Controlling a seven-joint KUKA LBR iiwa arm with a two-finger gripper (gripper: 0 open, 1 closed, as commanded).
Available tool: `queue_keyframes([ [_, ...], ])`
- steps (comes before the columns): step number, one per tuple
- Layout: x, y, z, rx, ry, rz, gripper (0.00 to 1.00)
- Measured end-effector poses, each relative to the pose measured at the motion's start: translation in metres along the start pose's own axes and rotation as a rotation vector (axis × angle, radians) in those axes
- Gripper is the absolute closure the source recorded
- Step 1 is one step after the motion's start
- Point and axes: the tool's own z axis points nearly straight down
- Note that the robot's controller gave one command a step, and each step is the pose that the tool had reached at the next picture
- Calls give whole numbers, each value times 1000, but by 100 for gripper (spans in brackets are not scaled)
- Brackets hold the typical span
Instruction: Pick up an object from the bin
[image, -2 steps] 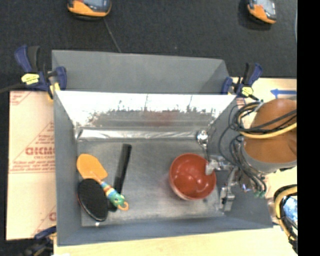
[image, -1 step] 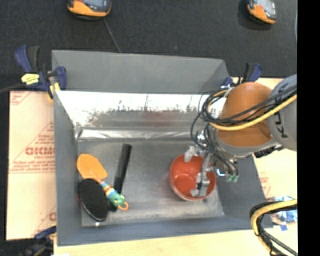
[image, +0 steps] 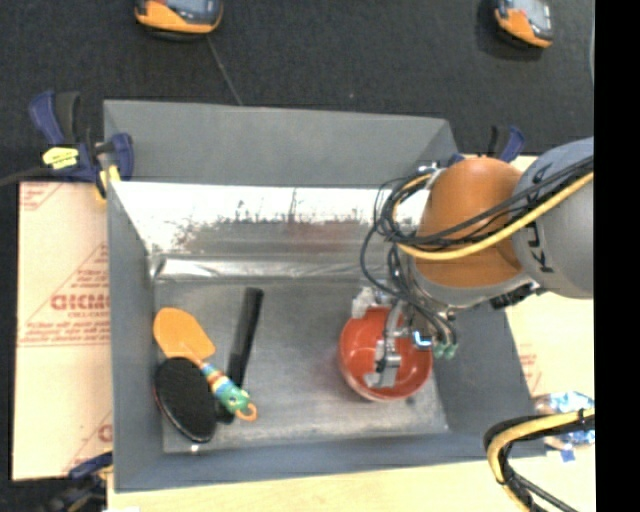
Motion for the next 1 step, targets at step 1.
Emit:
queue_keyframes([
  [1, -1, -2, -8, 3, 3, -29, 0],
])
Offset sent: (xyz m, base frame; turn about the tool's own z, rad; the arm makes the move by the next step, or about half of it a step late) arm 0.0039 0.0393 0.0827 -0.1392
